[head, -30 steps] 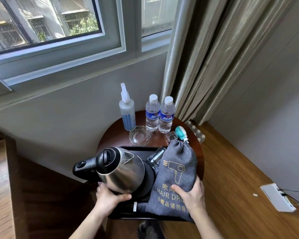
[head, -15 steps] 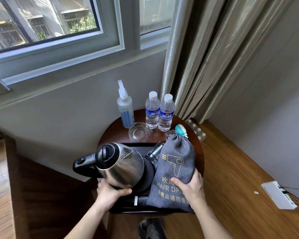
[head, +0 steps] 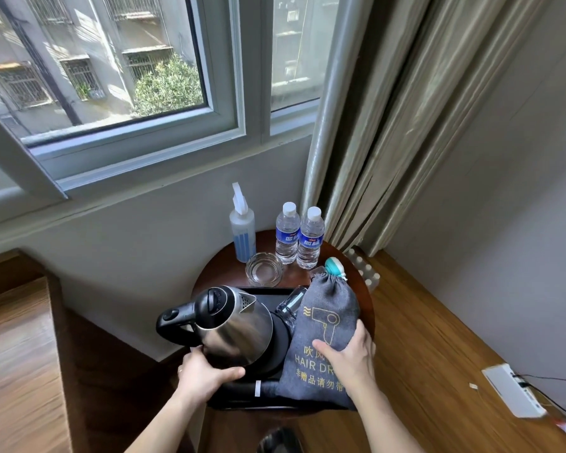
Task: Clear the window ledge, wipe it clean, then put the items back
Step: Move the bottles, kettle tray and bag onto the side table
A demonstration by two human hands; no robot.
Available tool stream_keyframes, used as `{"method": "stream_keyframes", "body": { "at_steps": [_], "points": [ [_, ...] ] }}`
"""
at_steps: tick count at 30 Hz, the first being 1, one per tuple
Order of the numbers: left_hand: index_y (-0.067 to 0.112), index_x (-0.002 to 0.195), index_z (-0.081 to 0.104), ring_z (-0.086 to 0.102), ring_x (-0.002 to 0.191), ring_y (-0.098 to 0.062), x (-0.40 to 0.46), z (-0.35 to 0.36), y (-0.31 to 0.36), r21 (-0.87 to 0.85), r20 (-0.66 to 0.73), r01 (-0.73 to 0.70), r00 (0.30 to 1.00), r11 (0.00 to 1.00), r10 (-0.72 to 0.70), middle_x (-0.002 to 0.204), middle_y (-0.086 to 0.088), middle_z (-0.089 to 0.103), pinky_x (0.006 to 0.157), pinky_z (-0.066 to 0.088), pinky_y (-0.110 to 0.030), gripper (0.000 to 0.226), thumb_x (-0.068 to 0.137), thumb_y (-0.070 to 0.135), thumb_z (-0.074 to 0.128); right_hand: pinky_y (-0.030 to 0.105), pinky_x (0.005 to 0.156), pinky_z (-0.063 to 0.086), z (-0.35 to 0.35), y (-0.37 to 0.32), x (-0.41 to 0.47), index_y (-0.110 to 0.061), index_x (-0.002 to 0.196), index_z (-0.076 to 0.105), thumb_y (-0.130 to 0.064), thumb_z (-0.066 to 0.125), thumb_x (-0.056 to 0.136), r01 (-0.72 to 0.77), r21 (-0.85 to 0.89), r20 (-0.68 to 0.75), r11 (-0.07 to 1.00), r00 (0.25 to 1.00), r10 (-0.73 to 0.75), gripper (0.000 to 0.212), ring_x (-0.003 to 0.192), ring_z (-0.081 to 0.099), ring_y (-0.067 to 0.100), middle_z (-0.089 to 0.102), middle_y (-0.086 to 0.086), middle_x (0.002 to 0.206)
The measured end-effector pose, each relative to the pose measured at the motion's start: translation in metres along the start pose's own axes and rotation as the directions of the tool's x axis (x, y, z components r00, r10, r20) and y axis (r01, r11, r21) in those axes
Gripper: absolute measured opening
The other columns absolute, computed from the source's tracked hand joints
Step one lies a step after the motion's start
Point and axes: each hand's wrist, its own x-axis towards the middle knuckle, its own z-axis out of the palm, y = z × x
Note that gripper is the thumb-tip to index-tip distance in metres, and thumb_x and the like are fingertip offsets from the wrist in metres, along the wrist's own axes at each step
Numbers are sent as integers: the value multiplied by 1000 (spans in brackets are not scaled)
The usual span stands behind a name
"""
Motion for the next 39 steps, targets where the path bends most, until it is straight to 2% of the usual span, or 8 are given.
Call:
{"method": "stream_keyframes", "body": {
  "at_steps": [3, 8, 10, 14, 17, 21, 30, 39],
  "points": [
    [16, 112, 62, 58, 116, -29, -8, -18, 12, 16, 12, 3, 1000, 1000, -3, 114, -3, 66, 101, 43, -39, 99, 30, 63, 88, 46, 122, 19, -7, -18, -13, -12, 157, 9, -61, 80, 69, 19, -38, -2, 999, 1000, -20, 124, 150, 12, 32, 17, 12, 163],
    [17, 97, 62, 62, 107, -24, -9, -46, 17, 59, 10, -7, 1000, 998, 6, 100, -3, 69, 95, 49, -38, 97, 19, 72, 78, 43, 122, 18, -18, -50, -40, -10, 157, 11, -62, 78, 71, 65, -79, -10, 995, 998, -66, 120, 149, 15, 31, 20, 13, 162],
    [19, 102, 64, 60, 109, -24, -26, -63, 33, 88, 4, -50, 999, 995, 50, 105, 0, 68, 95, 48, -37, 96, 22, 70, 79, 43, 122, 19, -22, -63, -51, -11, 157, 12, -63, 76, 72, 86, -94, 3, 992, 996, -86, 119, 149, 15, 31, 20, 13, 162],
    [22, 85, 53, 62, 101, -24, -54, -90, 59, 124, 24, -118, 993, 985, 116, 99, 1, 65, 81, 49, -32, 64, 40, 53, 87, 41, 122, 21, -30, -89, -74, -13, 157, 13, -63, 73, 75, 141, -127, 11, 982, 990, -140, 114, 150, 17, 28, 20, 11, 162],
    [23, 101, 50, 59, 105, -21, -70, -109, 73, 104, -23, -180, 983, 978, 184, 107, 1, 59, 82, 49, -32, 73, 43, 50, 85, 37, 120, 20, -34, -113, -90, -11, 157, 17, -61, 71, 79, 215, -158, 40, 964, 977, -211, 108, 149, 20, 25, 22, 9, 162],
    [14, 131, 47, 51, 118, -21, -85, -136, 89, 113, -95, -236, 964, 965, 247, 126, -3, 52, 89, 45, -29, 95, 52, 48, 87, 38, 120, 22, -36, -144, -110, -12, 156, 20, -59, 71, 80, 308, -166, 83, 937, 951, -298, 102, 149, 21, 24, 27, 8, 160],
    [16, 136, 44, 49, 125, -20, -131, -218, 78, 120, -217, -299, 923, 947, 319, 135, -4, 51, 100, 42, -29, 97, 54, 49, 85, 34, 115, 29, -15, -222, -176, -10, 152, 33, -54, 66, 86, 517, -163, 208, 840, 851, -483, 86, 141, 34, 23, 40, 7, 150],
    [17, 133, 49, 53, 119, -17, -185, -347, -6, 110, -354, -323, 871, 940, 341, 130, -3, 55, 97, 42, -27, 87, 61, 46, 88, 31, 113, 31, 60, -301, -306, -11, 145, 44, -47, 66, 90, 702, -88, 318, 707, 692, -648, 70, 138, 40, 21, 46, 6, 146]
  ]
}}
